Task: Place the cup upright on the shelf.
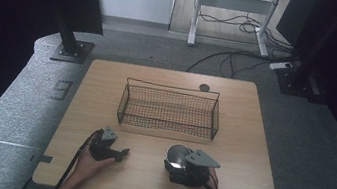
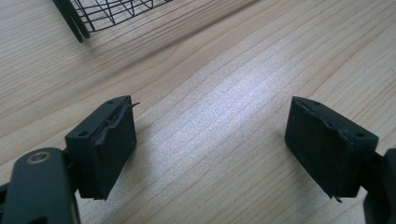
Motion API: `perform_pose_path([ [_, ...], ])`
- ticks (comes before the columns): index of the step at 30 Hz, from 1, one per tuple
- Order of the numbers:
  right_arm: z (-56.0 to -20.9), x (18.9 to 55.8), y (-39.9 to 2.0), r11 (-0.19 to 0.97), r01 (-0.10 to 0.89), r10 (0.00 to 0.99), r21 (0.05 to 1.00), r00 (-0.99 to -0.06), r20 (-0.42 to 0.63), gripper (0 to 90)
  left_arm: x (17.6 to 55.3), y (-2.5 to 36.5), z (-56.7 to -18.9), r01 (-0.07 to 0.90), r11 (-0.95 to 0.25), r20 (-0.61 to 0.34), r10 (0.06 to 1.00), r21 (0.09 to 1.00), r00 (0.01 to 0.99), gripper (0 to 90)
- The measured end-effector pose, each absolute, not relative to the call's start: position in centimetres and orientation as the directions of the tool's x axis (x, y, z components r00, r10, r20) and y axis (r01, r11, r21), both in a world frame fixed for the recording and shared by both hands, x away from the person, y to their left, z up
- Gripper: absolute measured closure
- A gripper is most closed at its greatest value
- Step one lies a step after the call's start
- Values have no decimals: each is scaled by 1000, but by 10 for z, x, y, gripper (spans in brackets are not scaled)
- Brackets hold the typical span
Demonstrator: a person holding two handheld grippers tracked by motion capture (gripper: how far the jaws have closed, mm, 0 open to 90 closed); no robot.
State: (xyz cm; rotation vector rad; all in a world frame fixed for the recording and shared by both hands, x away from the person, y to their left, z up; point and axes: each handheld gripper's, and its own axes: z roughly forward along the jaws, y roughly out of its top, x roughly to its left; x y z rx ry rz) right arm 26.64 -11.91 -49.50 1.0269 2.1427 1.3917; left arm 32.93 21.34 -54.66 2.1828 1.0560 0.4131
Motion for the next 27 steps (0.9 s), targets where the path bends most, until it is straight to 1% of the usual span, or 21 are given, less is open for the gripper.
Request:
perform_pose_path([
  [9, -483, 269, -124, 226, 355, 750, 907, -658, 70, 145, 329, 213, -547, 573, -444, -7, 786, 689, 618, 167],
  [22, -474, 278, -128, 218, 360, 746, 907, -661, 83, 145, 329, 213, -547, 573, -445, -6, 786, 688, 618, 168],
  [27, -467, 282, -129, 198, 371, 730, 907, -673, 117, 145, 329, 213, -547, 573, -444, -7, 787, 689, 617, 168],
])
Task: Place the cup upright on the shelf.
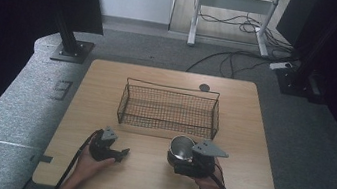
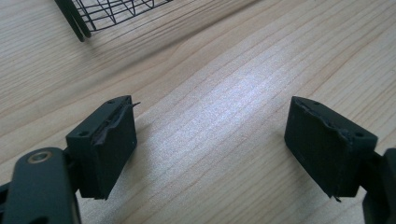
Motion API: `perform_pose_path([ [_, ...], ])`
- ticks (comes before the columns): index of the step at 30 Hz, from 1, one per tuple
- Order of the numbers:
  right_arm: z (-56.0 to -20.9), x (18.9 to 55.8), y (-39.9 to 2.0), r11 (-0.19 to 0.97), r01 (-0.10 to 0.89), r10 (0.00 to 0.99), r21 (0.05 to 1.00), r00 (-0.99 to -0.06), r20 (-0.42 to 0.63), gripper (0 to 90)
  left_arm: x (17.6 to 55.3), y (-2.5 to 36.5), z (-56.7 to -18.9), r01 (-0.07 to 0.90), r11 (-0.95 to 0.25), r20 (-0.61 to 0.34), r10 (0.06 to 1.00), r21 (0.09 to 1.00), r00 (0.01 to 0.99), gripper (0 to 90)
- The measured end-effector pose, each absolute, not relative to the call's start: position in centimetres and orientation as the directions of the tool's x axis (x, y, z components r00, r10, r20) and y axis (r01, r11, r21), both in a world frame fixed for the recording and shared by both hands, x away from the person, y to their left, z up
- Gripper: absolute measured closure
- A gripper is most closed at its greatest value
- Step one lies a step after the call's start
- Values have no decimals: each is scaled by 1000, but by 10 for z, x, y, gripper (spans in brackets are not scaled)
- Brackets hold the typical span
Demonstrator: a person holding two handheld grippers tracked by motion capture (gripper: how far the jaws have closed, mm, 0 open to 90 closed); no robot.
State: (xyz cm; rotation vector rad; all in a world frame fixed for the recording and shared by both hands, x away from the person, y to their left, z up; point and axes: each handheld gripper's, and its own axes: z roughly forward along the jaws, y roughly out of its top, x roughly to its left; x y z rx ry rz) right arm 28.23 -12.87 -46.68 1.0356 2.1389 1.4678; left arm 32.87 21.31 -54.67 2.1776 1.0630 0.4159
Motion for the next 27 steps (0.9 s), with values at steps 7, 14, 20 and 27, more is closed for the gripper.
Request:
perform_pose_path([
  [7, -461, 288, -130, 188, 368, 731, 910, -672, 120, 145, 329, 213, -547, 573, -444, -7, 787, 689, 617, 168],
  [14, -452, 293, -131, 177, 350, 733, 920, -670, 114, 145, 329, 213, -547, 573, -444, -7, 787, 689, 617, 168],
  [20, -445, 296, -129, 176, 340, 733, 924, -671, 107, 145, 329, 213, -547, 573, -447, -6, 785, 687, 619, 168],
  [27, -442, 301, -127, 183, 338, 735, 923, -671, 100, 145, 329, 213, -547, 573, -447, -5, 785, 687, 619, 168],
])
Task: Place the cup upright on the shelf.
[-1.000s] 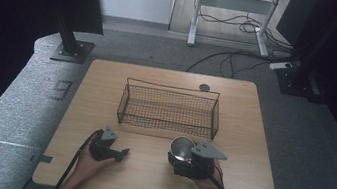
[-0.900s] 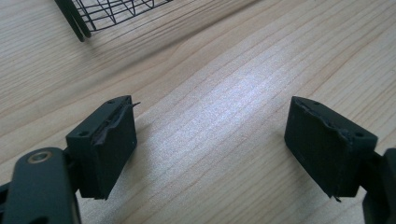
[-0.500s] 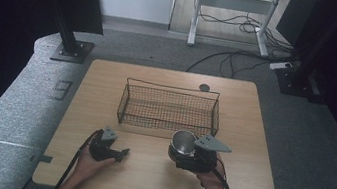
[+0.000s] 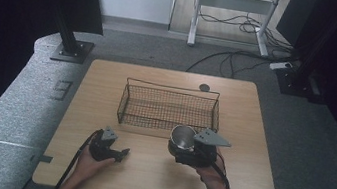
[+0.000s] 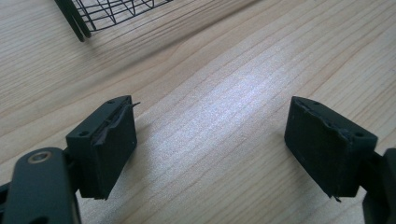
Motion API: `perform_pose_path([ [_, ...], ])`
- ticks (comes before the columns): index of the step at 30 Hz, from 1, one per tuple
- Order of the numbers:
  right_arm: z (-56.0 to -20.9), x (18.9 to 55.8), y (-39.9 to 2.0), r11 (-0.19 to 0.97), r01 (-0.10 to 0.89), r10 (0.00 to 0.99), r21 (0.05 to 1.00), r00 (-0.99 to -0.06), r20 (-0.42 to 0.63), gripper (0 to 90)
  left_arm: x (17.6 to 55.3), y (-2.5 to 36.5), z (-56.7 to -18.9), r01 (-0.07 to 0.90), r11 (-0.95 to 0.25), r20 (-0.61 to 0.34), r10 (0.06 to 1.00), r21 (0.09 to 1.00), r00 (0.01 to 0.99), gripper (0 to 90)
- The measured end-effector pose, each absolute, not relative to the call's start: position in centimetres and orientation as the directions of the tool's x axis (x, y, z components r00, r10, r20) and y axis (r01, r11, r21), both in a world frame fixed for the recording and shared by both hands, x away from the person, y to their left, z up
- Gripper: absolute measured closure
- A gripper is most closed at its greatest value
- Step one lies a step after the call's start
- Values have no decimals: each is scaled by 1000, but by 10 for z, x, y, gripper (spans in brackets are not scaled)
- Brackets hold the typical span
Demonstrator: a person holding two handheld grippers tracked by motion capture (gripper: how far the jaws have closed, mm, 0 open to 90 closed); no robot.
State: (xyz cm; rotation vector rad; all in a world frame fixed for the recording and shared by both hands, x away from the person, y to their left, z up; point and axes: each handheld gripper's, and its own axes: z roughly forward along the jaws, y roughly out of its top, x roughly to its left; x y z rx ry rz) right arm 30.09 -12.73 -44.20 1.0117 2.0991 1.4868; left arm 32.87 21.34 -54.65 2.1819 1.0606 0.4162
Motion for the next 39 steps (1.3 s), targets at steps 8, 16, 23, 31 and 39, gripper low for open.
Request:
perform_pose_path([
  [8, -439, 306, -123, 188, 331, 737, 925, -670, 90, 145, 329, 213, -547, 572, -448, -5, 785, 687, 620, 168],
  [16, -432, 311, -124, 175, 324, 739, 930, -667, 93, 145, 329, 213, -547, 572, -448, -4, 785, 687, 620, 168],
  [23, -425, 318, -126, 160, 320, 749, 934, -655, 96, 145, 329, 213, -547, 573, -447, -5, 785, 687, 619, 168],
  [31, -425, 325, -123, 157, 325, 751, 933, -652, 101, 145, 329, 213, -547, 573, -447, -5, 786, 687, 619, 168],
  [39, -425, 335, -122, 141, 336, 758, 931, -642, 117, 145, 329, 213, -546, 573, -447, -5, 785, 687, 619, 168],
])
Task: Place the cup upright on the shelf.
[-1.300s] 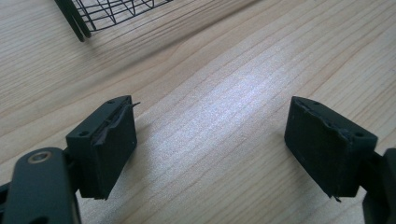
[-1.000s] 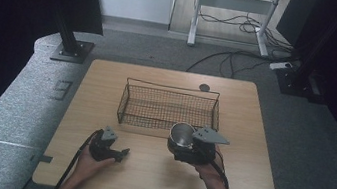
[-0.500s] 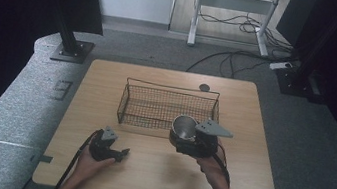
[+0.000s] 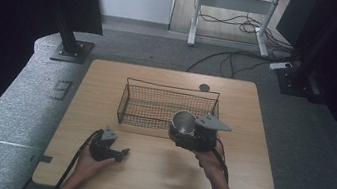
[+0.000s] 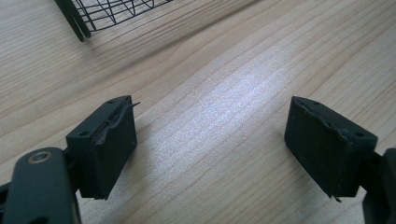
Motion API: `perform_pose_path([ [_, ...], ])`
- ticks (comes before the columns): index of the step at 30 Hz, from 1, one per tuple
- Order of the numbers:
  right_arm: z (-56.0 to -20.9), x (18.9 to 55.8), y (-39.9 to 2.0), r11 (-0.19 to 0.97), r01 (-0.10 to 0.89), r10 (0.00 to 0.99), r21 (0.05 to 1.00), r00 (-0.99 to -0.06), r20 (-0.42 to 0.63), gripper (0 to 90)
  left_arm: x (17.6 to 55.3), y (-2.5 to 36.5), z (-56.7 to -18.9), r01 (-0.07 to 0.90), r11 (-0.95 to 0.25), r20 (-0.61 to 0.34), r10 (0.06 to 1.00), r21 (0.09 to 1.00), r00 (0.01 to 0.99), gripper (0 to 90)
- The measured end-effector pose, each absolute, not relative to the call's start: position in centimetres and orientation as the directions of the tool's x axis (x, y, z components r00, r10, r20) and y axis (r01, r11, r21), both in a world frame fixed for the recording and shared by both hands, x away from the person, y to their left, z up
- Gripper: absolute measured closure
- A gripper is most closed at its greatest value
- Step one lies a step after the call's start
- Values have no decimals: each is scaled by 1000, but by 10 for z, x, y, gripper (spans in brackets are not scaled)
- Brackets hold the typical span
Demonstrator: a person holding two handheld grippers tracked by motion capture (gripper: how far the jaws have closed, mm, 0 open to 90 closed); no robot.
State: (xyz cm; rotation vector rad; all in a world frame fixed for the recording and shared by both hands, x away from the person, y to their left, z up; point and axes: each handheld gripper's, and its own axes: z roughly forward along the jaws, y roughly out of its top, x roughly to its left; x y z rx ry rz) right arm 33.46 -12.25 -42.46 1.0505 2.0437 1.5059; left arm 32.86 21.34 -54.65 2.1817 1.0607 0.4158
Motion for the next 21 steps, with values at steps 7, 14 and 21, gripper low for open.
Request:
perform_pose_path([
  [7, -419, 342, -121, 151, 336, 763, 930, -638, 106, 145, 329, 213, -546, 573, -447, -5, 785, 687, 619, 168],
  [14, -412, 348, -119, 166, 327, 762, 930, -641, 89, 145, 329, 213, -546, 573, -447, -5, 785, 687, 619, 168],
  [21, -409, 355, -118, 172, 331, 767, 928, -636, 85, 145, 329, 213, -547, 573, -447, -5, 786, 687, 619, 168],
])
